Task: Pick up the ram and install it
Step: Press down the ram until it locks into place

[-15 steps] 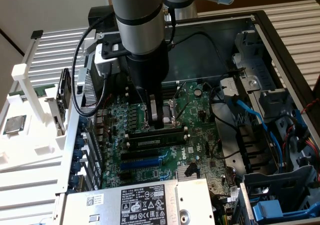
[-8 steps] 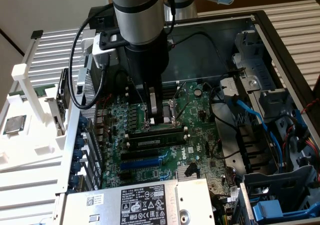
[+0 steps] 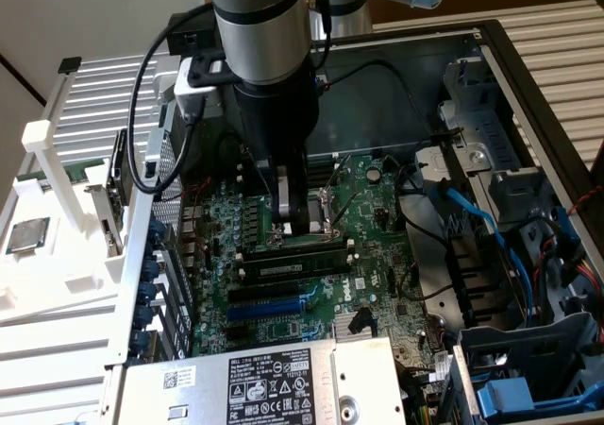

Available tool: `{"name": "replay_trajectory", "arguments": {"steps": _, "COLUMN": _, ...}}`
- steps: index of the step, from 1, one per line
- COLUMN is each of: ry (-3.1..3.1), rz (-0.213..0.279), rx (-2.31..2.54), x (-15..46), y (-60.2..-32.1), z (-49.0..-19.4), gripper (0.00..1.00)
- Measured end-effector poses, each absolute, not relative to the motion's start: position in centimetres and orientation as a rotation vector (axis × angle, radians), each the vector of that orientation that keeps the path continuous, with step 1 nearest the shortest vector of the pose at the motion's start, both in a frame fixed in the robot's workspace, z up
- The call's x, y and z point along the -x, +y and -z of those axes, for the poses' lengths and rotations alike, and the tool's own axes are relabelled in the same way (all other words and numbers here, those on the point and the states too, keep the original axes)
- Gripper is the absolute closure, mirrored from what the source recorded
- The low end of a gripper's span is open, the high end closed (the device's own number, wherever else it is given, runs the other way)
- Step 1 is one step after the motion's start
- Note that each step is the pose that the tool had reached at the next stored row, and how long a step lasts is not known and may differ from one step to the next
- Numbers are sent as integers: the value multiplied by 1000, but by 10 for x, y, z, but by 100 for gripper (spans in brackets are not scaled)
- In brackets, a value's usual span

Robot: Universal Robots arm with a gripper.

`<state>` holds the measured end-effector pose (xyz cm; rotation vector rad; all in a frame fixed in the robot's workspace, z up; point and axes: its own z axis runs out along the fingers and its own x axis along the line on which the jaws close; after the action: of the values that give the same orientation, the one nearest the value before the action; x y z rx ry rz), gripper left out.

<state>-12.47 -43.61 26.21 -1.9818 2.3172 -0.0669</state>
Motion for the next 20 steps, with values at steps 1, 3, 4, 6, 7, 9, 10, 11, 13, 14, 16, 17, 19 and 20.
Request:
{"name": "replay_trajectory", "arguments": {"steps": 1, "ry": 2330, "rz": 67, "rx": 1966, "x": 125, "y": -436, "z": -262, "gripper": 90}}
{"name": "replay_trajectory", "arguments": {"steps": 3, "ry": 2358, "rz": 67, "rx": 1932, "x": 125, "y": -436, "z": -262, "gripper": 90}}
{"name": "replay_trajectory", "arguments": {"steps": 4, "ry": 2371, "rz": 67, "rx": 1916, "x": 125, "y": -436, "z": -262, "gripper": 90}}
{"name": "replay_trajectory", "arguments": {"steps": 6, "ry": 2398, "rz": 68, "rx": 1881, "x": 125, "y": -436, "z": -262, "gripper": 90}}
{"name": "replay_trajectory", "arguments": {"steps": 7, "ry": 2413, "rz": 68, "rx": 1862, "x": 125, "y": -436, "z": -262, "gripper": 90}}
{"name": "replay_trajectory", "arguments": {"steps": 9, "ry": 2455, "rz": 71, "rx": 1807, "x": 125, "y": -436, "z": -262, "gripper": 90}}
{"name": "replay_trajectory", "arguments": {"steps": 10, "ry": 2479, "rz": 72, "rx": 1775, "x": 125, "y": -436, "z": -262, "gripper": 90}}
{"name": "replay_trajectory", "arguments": {"steps": 11, "ry": 2500, "rz": 71, "rx": 1744, "x": 125, "y": -436, "z": -262, "gripper": 90}}
{"name": "replay_trajectory", "arguments": {"steps": 13, "ry": 2533, "rz": 71, "rx": 1696, "x": 125, "y": -436, "z": -262, "gripper": 90}}
{"name": "replay_trajectory", "arguments": {"steps": 14, "ry": 2542, "rz": 72, "rx": 1682, "x": 125, "y": -436, "z": -262, "gripper": 90}}
{"name": "replay_trajectory", "arguments": {"steps": 16, "ry": 2589, "rz": 76, "rx": 1612, "x": 125, "y": -436, "z": -262, "gripper": 90}}
{"name": "replay_trajectory", "arguments": {"steps": 17, "ry": 2601, "rz": 77, "rx": 1593, "x": 125, "y": -436, "z": -262, "gripper": 90}}
{"name": "replay_trajectory", "arguments": {"steps": 19, "ry": 2627, "rz": 79, "rx": 1551, "x": 125, "y": -436, "z": -262, "gripper": 90}}
{"name": "replay_trajectory", "arguments": {"steps": 20, "ry": 2639, "rz": 80, "rx": 1531, "x": 125, "y": -436, "z": -262, "gripper": 90}}
